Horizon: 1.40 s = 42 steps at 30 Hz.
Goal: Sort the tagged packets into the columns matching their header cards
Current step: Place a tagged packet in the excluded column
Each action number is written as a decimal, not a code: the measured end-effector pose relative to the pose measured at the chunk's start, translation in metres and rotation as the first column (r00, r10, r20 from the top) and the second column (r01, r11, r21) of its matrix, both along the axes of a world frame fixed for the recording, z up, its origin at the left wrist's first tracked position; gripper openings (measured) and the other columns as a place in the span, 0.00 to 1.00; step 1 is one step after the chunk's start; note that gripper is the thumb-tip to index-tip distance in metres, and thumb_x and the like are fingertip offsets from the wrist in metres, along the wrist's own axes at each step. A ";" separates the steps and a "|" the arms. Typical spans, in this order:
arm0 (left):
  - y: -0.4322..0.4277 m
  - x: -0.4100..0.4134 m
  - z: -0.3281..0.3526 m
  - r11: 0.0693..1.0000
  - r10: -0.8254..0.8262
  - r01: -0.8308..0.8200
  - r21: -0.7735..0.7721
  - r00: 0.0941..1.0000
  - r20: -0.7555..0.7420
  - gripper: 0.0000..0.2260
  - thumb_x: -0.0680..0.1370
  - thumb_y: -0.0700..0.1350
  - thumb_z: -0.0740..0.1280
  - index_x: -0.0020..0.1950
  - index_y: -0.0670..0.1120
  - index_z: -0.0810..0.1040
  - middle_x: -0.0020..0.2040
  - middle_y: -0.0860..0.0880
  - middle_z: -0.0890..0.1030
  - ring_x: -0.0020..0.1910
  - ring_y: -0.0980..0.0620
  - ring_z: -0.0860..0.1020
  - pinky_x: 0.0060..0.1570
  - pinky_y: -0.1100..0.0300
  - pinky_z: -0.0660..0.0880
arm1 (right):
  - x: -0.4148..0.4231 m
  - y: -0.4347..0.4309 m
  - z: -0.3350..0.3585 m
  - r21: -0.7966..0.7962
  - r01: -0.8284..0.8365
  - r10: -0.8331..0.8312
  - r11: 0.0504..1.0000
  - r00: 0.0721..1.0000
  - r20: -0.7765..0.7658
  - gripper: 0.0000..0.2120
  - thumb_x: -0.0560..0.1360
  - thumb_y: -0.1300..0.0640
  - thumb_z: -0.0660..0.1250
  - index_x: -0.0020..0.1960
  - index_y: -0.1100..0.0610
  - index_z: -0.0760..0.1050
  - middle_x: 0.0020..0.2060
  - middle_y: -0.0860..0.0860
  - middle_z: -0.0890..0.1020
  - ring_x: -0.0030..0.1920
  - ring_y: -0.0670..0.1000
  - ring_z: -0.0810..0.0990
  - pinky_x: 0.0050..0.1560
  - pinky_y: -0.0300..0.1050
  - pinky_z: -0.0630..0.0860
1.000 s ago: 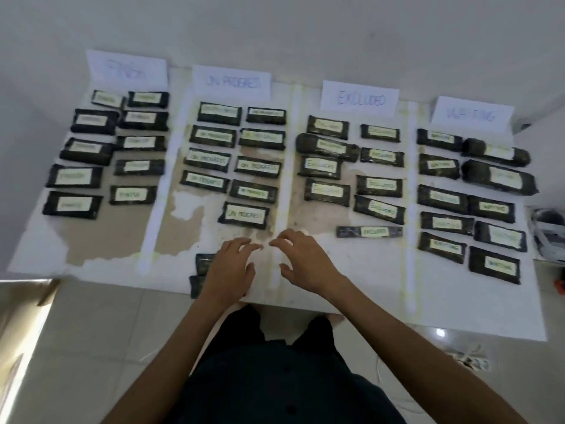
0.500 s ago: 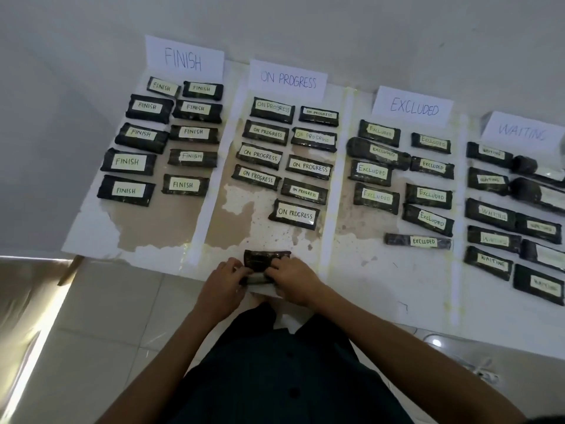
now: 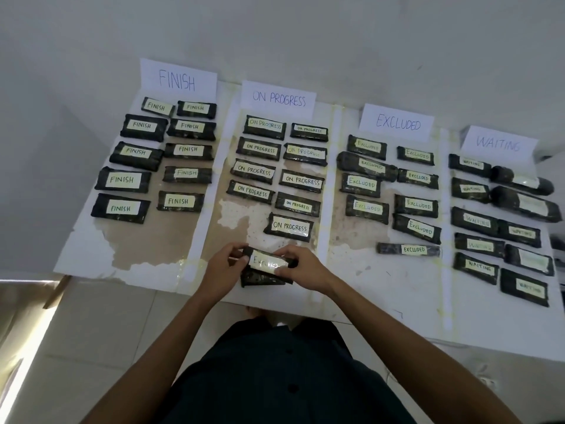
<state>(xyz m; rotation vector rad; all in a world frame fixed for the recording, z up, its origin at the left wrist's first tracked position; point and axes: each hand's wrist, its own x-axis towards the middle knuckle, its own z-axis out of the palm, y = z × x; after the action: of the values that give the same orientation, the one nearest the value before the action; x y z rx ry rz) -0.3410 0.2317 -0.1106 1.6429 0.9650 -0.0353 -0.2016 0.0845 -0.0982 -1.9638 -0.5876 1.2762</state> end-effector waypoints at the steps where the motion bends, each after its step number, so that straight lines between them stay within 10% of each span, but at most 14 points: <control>1: 0.000 0.001 -0.001 1.000 0.009 -0.009 -0.010 1.000 -0.001 0.12 0.78 0.39 0.61 0.60 0.48 0.74 0.52 0.46 0.78 0.51 0.49 0.77 0.40 0.64 0.75 | 0.000 0.001 0.000 -0.002 0.006 -0.006 1.000 0.999 0.035 0.17 0.71 0.61 0.72 0.59 0.55 0.75 0.54 0.52 0.77 0.50 0.47 0.77 0.37 0.30 0.74; 6: 0.004 0.005 -0.001 0.991 0.116 -0.116 -0.068 0.993 -0.005 0.13 0.79 0.37 0.60 0.62 0.45 0.73 0.55 0.44 0.76 0.54 0.46 0.76 0.40 0.63 0.76 | -0.002 0.009 -0.002 -0.049 -0.251 0.247 0.967 0.870 0.426 0.28 0.66 0.55 0.75 0.64 0.55 0.71 0.56 0.52 0.74 0.56 0.50 0.73 0.56 0.42 0.73; 16: 0.031 0.026 0.013 0.986 0.169 -0.169 0.006 0.985 0.033 0.13 0.78 0.38 0.61 0.61 0.46 0.74 0.54 0.45 0.78 0.51 0.48 0.78 0.41 0.62 0.76 | 0.012 0.047 0.011 -0.207 -0.392 0.391 0.896 0.478 0.787 0.29 0.67 0.51 0.71 0.65 0.60 0.71 0.57 0.58 0.77 0.56 0.58 0.71 0.56 0.53 0.70; 30: -0.036 0.105 0.021 0.953 -0.302 0.298 0.055 0.951 0.068 0.20 0.78 0.37 0.61 0.70 0.48 0.68 0.60 0.50 0.75 0.51 0.53 0.75 0.38 0.72 0.72 | 0.086 -0.048 0.000 -0.398 -0.196 0.440 0.896 0.502 0.744 0.27 0.64 0.50 0.71 0.60 0.59 0.74 0.50 0.57 0.80 0.48 0.59 0.75 0.48 0.51 0.73; 36: -0.067 0.133 0.000 0.875 -0.485 0.484 0.026 0.875 0.016 0.23 0.77 0.39 0.62 0.72 0.45 0.64 0.66 0.42 0.73 0.62 0.47 0.73 0.60 0.53 0.74 | 0.114 -0.071 -0.015 -0.476 -0.085 0.440 0.875 0.549 0.710 0.27 0.65 0.48 0.71 0.60 0.58 0.72 0.56 0.57 0.76 0.54 0.58 0.72 0.52 0.51 0.71; 42: -0.076 0.140 -0.018 0.798 -0.584 0.586 0.140 0.809 -0.063 0.23 0.78 0.40 0.62 0.73 0.44 0.63 0.73 0.45 0.64 0.72 0.48 0.63 0.70 0.58 0.59 | 0.121 -0.072 -0.029 -0.480 -0.037 0.411 0.877 0.575 0.708 0.26 0.65 0.52 0.71 0.60 0.59 0.71 0.56 0.57 0.72 0.56 0.58 0.71 0.53 0.53 0.72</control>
<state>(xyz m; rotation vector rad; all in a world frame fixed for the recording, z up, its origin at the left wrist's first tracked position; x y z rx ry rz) -0.2012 0.1554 -0.1282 2.0374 0.4385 -0.4067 -0.0805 0.0124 -0.1271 -2.9242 -1.1056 0.5843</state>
